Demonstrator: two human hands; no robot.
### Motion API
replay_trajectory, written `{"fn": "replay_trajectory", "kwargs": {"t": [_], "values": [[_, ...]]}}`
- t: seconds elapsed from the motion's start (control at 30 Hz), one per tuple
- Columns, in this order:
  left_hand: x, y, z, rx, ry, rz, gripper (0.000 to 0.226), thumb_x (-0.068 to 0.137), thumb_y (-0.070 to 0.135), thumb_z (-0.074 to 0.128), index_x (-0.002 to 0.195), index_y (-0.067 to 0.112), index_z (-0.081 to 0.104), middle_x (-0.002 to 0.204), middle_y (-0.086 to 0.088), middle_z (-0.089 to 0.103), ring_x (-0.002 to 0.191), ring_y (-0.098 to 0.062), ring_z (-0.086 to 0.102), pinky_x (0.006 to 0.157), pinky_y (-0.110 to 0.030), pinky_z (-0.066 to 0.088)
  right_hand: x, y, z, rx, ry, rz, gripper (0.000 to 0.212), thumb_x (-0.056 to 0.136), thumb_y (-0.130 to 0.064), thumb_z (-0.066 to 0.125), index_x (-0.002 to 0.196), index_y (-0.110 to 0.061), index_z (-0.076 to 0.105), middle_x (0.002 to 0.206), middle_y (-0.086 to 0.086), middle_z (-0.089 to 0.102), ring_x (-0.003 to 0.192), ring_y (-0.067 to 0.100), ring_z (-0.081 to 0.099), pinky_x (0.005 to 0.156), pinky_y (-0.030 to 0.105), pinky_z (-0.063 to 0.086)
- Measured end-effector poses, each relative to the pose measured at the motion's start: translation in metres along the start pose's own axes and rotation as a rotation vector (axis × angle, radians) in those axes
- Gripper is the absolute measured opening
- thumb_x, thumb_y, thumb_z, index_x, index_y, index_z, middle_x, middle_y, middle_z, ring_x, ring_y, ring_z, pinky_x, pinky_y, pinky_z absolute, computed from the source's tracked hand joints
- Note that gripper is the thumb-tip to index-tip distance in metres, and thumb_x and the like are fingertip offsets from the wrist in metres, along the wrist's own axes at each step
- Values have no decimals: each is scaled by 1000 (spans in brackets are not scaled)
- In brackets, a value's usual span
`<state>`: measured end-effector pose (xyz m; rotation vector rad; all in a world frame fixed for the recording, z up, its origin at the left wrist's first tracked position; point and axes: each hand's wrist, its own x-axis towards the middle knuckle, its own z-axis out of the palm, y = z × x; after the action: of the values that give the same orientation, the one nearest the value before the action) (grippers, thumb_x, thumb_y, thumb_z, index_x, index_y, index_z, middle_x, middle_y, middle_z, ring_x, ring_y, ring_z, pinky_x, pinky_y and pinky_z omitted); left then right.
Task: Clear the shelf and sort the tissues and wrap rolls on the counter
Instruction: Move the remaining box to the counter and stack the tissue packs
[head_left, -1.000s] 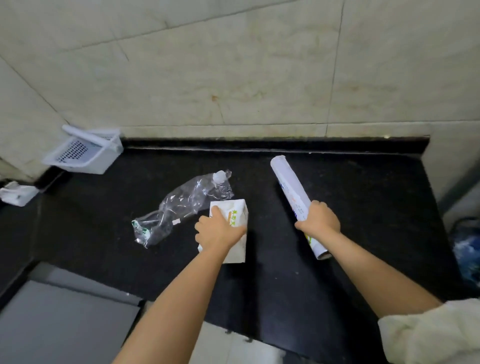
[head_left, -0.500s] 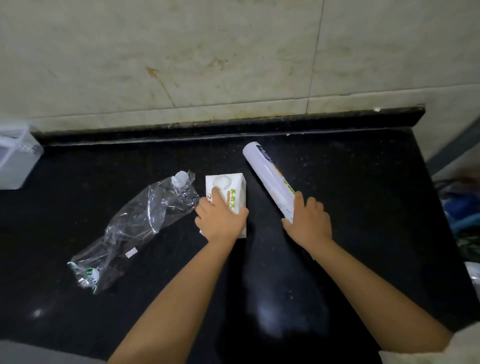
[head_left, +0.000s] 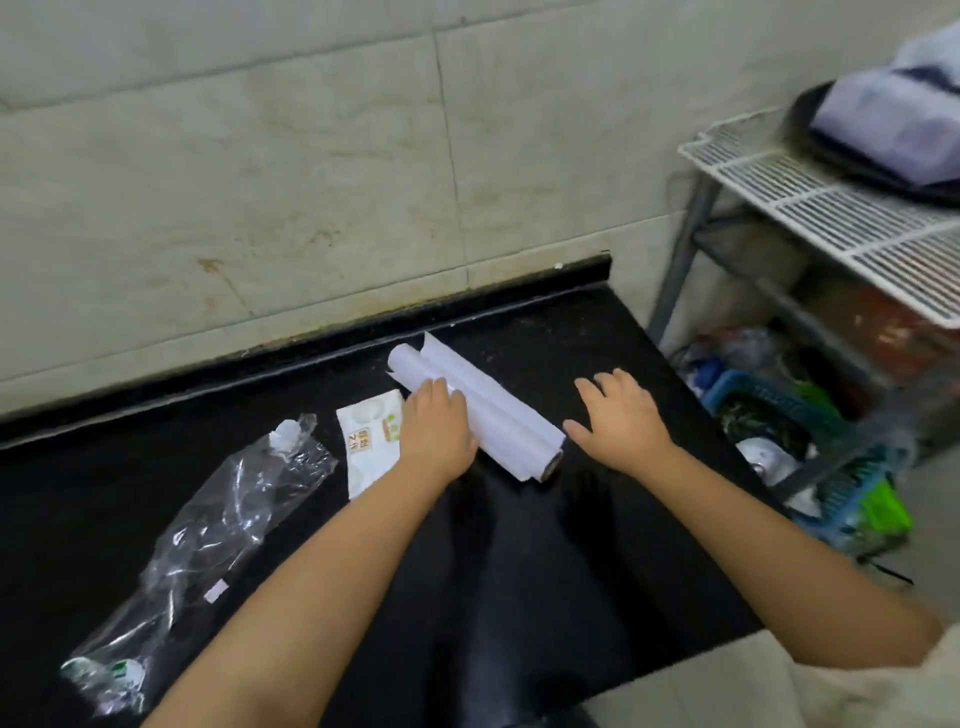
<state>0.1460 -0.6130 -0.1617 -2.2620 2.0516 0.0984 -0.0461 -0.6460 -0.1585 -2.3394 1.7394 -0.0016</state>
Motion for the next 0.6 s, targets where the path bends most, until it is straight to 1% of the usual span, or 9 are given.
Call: {"fn": "replay_trajectory", "kwargs": {"t": [0.1,0.17,0.23,0.3,0.47,0.6], "values": [[4,56,-27,38,27,178,33,86,23,48,112,3,51,123,-15,49,118,-30,41,94,-37,37,-38,37,-33,-15,85,96,60,90,-40,45,140,-10,30,148,16,32,141,34,16,115,44,20],[5,98,-46,46,50,261,36,88,27,47,115,4,51,124,-15,50,119,-31,42,95,-37,38,-60,64,-55,-24,136,148,58,90,-39,46,138,-9,33,145,16,36,140,35,19,116,45,20],[4,142,-65,56,67,332,41,89,31,47,120,4,50,127,-16,49,122,-32,42,98,-40,37,-79,92,-76,-40,164,194,59,89,-39,46,137,-8,32,145,16,35,140,34,20,118,45,18],[2,185,-85,41,95,396,43,90,33,46,122,4,49,129,-18,49,122,-34,42,98,-41,38,-95,122,-96,-62,189,239,58,89,-39,46,136,-8,33,144,16,36,138,34,22,117,45,19],[4,290,-123,11,101,470,48,90,38,45,125,6,46,133,-18,47,126,-35,40,101,-43,37,-118,206,-139,-87,233,318,57,87,-41,48,132,-7,38,138,17,42,134,34,30,114,45,25],[19,365,-149,-46,152,472,47,89,40,47,124,7,48,133,-17,48,125,-34,42,100,-43,39,-117,277,-170,-128,278,301,54,85,-42,50,125,-7,43,133,18,46,128,34,34,109,43,31]]}}
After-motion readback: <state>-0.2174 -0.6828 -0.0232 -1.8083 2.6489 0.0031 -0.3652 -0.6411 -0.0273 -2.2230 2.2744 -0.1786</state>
